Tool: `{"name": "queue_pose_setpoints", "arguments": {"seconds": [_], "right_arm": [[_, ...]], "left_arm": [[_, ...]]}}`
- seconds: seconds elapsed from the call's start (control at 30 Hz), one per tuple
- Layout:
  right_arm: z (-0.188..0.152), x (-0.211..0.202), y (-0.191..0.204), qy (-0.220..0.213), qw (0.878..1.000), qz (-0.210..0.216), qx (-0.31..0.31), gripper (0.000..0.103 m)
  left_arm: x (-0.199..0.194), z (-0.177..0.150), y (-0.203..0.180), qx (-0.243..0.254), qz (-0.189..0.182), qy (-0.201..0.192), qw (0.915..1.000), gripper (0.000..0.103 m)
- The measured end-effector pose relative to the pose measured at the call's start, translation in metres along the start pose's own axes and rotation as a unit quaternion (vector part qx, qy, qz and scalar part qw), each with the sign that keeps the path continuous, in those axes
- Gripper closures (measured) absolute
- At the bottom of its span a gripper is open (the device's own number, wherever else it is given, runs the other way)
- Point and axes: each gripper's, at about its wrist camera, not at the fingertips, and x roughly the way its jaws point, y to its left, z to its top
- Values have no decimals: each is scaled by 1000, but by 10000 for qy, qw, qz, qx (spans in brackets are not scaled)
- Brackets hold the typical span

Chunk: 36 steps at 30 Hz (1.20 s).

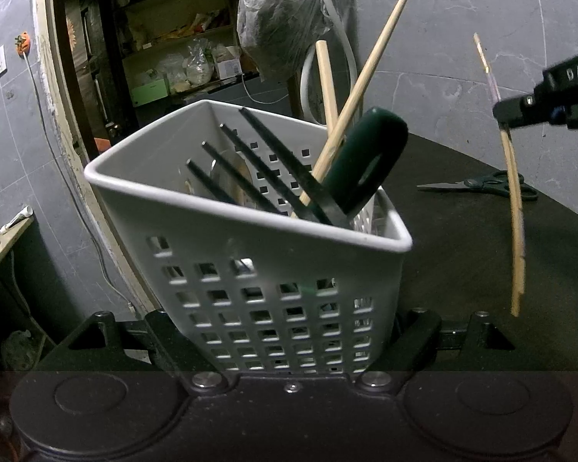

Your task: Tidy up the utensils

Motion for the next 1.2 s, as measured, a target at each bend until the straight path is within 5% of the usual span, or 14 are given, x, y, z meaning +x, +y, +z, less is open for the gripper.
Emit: {"name": "queue_pose_setpoints", "arguments": {"seconds": [0.63, 1.2], "right_arm": [[54, -41, 33, -957, 9938, 386, -419, 89], [129, -112, 115, -1972, 9597, 1463, -1366, 89]], "left_arm": [[0, 0, 0, -5, -2, 2, 10000, 19], [-2, -1, 1, -31, -10, -7, 10000, 19]]}}
